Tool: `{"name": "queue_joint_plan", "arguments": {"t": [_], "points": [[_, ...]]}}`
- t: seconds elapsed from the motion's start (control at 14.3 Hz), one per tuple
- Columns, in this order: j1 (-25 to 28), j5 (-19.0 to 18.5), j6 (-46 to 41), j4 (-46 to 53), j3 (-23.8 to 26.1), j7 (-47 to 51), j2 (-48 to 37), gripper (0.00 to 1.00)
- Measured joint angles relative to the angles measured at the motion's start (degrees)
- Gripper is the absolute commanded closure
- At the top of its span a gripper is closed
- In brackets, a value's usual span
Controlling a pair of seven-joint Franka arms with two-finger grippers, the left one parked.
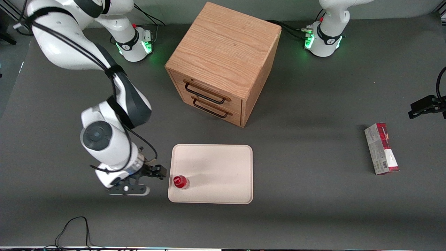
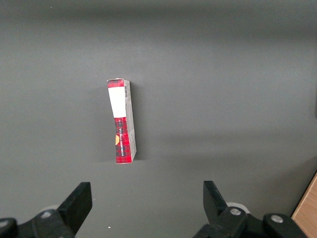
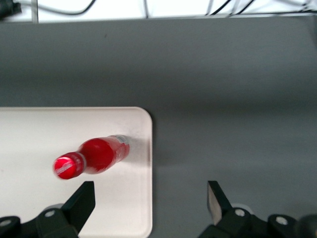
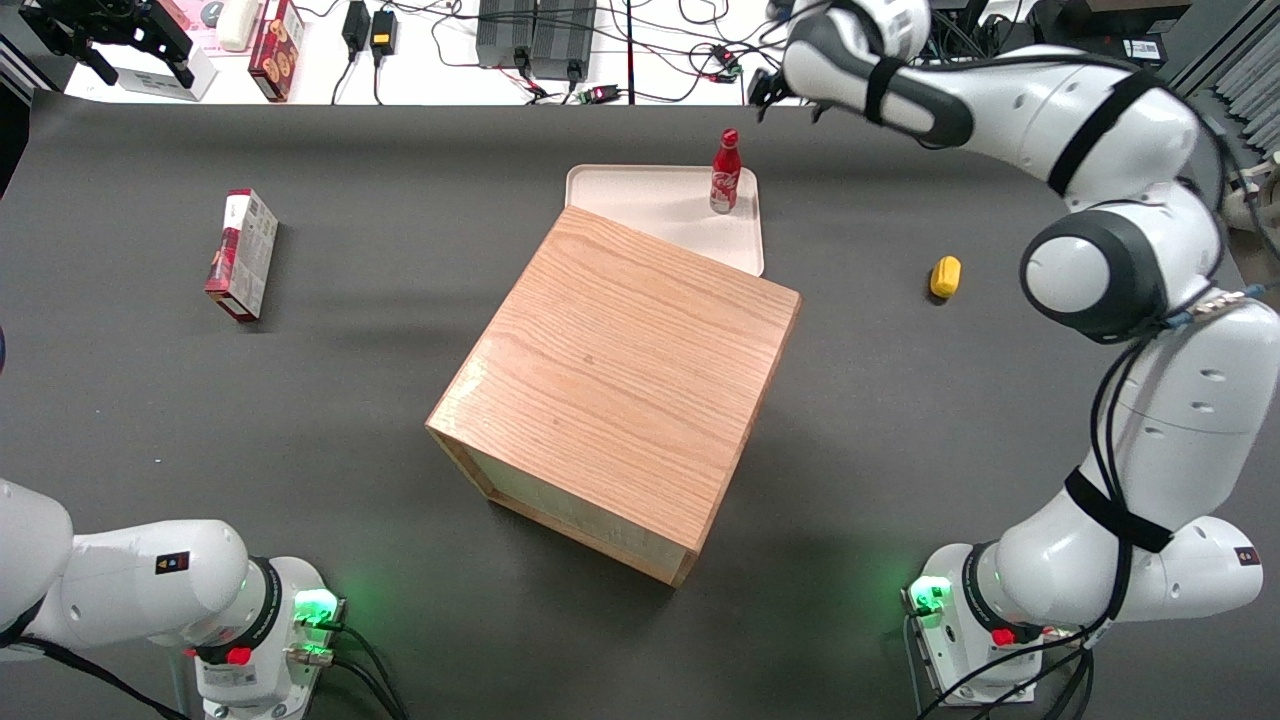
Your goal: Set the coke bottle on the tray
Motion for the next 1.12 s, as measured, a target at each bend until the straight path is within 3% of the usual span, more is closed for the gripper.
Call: {"name": "queue_joint_plan", "arguments": {"t": [0.28,0.42,0.63,0.91,1.12], "points": [[-0.2,2.8,-5.2,-0.2,-1.7,-0.1,-5.9,0.00],[0.1,6.0,-9.7,-0.6,-4.3,-3.1,-7.9,0.00],[0.4,14.1,-15.2,-3.2,-13.3,-15.1,-13.8,0.00],[0.6,20.8,-21.2,-8.4,-23.7,-25.2,-22.9,0.00],[3.0,22.7,-21.8,-15.6,-30.8,-30.2,-30.8,0.00]]}}
